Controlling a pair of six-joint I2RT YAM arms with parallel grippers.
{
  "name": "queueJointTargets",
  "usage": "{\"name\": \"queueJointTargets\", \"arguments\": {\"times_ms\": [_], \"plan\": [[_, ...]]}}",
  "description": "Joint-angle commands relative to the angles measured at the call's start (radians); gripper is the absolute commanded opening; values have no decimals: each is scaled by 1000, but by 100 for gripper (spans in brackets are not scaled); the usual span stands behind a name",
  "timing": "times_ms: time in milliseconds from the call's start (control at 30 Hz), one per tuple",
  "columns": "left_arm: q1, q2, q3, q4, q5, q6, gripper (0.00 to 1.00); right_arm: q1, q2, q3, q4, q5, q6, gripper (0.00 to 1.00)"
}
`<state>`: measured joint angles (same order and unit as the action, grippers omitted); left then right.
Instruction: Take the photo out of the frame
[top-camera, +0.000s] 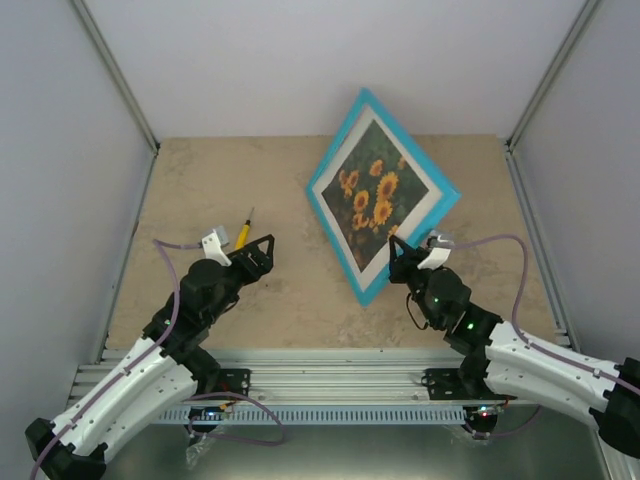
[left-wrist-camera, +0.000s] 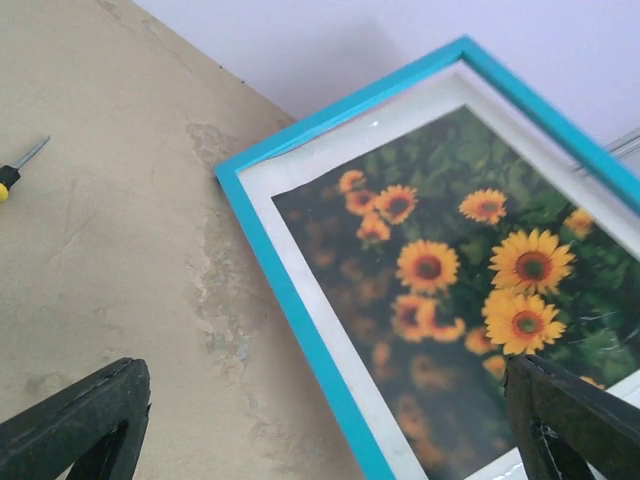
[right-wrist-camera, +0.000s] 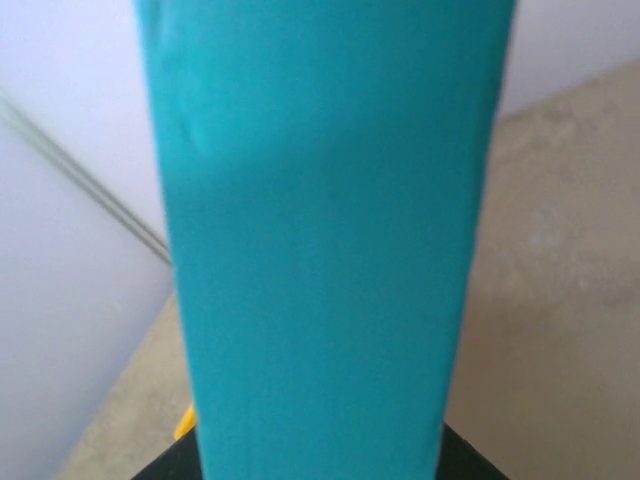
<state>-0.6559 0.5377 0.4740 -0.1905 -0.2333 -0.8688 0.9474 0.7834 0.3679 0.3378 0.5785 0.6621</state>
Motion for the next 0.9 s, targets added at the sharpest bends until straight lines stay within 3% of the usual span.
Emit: {"name": "queueJointTargets", "arguments": {"times_ms": [0,100,267,567,867], "plan": [[-2,-1,-17,34,16,-8,98,-45,-25,-58,-64,-16,406,0],[-2,0,-23,38,21,-13,98,-63,-32,-103,-147,-4,648,0],[-2,0,-34,47,28,-18,98,-63,-37,-176,-197,25,902,1],[-2,15,-52,70,41,-25,98,-64,-15,-265,-259,17,1188,1],[-2,36,-73,100,62,-36,98,-70,-90,-312,-437,126,1402,1]]}}
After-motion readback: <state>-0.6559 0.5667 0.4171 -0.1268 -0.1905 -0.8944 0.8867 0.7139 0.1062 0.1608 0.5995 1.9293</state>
